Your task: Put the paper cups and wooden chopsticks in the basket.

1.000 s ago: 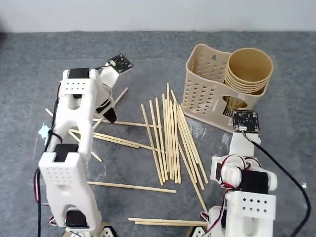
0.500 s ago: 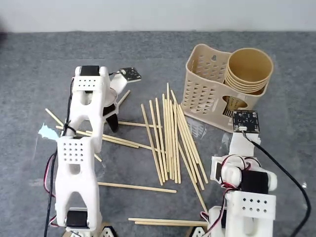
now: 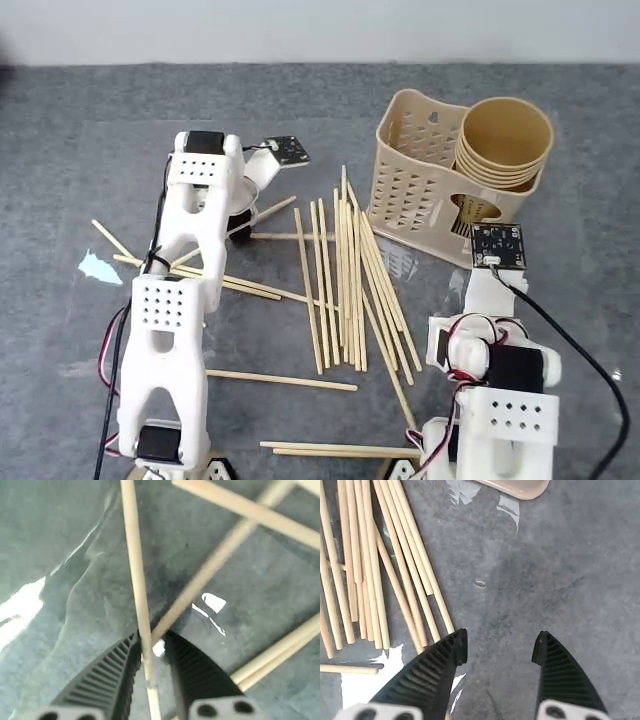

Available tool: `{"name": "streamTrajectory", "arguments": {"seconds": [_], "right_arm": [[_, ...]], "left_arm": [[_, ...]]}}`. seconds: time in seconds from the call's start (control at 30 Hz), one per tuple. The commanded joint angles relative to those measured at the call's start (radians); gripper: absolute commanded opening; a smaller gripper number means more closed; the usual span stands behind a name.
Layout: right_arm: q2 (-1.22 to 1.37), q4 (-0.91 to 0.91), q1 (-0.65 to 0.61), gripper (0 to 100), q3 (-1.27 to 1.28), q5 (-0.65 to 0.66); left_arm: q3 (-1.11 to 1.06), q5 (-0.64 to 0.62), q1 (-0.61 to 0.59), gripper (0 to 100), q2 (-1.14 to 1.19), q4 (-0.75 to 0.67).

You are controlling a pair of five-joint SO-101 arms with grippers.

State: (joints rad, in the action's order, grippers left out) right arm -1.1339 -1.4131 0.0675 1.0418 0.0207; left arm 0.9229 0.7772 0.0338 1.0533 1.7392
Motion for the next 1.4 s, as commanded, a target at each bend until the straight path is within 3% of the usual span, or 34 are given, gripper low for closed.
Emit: {"name": "streamTrajectory", "arguments": {"seconds": [0.0, 0.63, 0.77, 1.1, 1.37], "right_arm": [[-0.01, -0.004, 0.013, 22.6, -0.003, -0.006], [-0.01, -0.004, 0.013, 22.6, -0.003, -0.006], [-0.01, -0.004, 0.013, 22.6, -0.003, -0.006], [-0.01, -0.004, 0.013, 22.6, -0.003, -0.006], [-0.01, -0.004, 0.013, 22.6, -0.003, -0.006]], "left_arm": [[0.035, 0.006, -0.002, 1, 0.005, 0.015], [0.022, 0.0, -0.192, 1, -0.195, 0.017], [0.018, -0.057, -0.198, 1, -0.25, 0.017], [-0.32, -0.071, -0.109, 1, -0.609, 0.012], [-0.478, -0.255, 0.02, 1, -0.979, -0.068]]}}
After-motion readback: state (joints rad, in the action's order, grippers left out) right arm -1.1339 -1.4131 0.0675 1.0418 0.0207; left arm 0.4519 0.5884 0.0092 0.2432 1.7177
